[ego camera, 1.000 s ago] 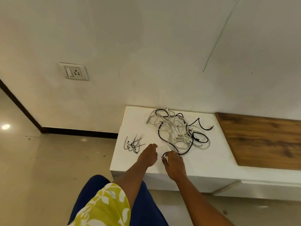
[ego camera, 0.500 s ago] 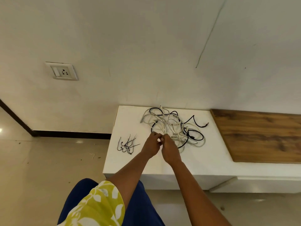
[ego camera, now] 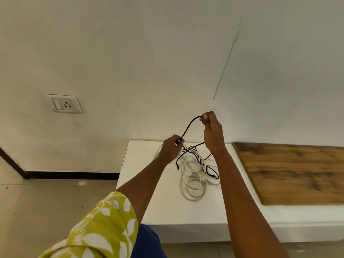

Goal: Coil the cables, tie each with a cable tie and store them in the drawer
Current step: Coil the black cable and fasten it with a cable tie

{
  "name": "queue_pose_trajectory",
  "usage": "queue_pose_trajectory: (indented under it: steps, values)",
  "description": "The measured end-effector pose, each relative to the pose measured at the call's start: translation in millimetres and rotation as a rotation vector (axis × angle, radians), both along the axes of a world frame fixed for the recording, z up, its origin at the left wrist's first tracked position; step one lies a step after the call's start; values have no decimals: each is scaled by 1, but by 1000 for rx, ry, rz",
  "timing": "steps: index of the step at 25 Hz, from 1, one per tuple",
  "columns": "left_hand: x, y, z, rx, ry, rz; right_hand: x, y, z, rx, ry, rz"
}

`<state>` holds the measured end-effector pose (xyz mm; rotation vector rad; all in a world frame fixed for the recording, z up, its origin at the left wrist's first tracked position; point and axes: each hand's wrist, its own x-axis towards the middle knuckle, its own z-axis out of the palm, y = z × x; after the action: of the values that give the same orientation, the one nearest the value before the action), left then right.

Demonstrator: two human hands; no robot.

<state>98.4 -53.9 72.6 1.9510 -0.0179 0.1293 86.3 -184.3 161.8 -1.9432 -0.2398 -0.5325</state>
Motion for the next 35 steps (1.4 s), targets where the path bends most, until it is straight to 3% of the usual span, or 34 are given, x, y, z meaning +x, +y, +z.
queue_pose_trajectory:
  steps: [2, 5, 9, 11, 16, 19, 23, 27, 30, 35]
  values:
    - [6, 0, 10, -43, 12, 17, 2, -6, 14, -8, -52, 7]
    - [18, 2, 28, -121, -21, 100, 3, -25, 22, -183, -122, -59]
    - [29, 16, 56, -245, -116, 193, 8, -53, 21, -370, -75, -209]
    - [32, 20, 72, -298, -134, 174, 8, -56, 19, -297, -1, -199]
    - [37, 15, 106, -538, -41, -35, 5, -39, 22, 237, 284, 63]
    - [35, 10, 117, -434, -92, 8, 5, -30, 30, 277, 303, 80]
    - [32, 18, 132, -261, -351, 55, 6, -25, 47, 271, 337, 53]
    - [25, 21, 145, 172, -596, -38, 6, -5, 72, 238, 460, 193]
    - [22, 22, 146, 472, -606, -86, 7, 14, 78, 127, 386, 181]
    - [8, 36, 118, 350, -498, -134, 5, 19, 71, 295, 195, 76]
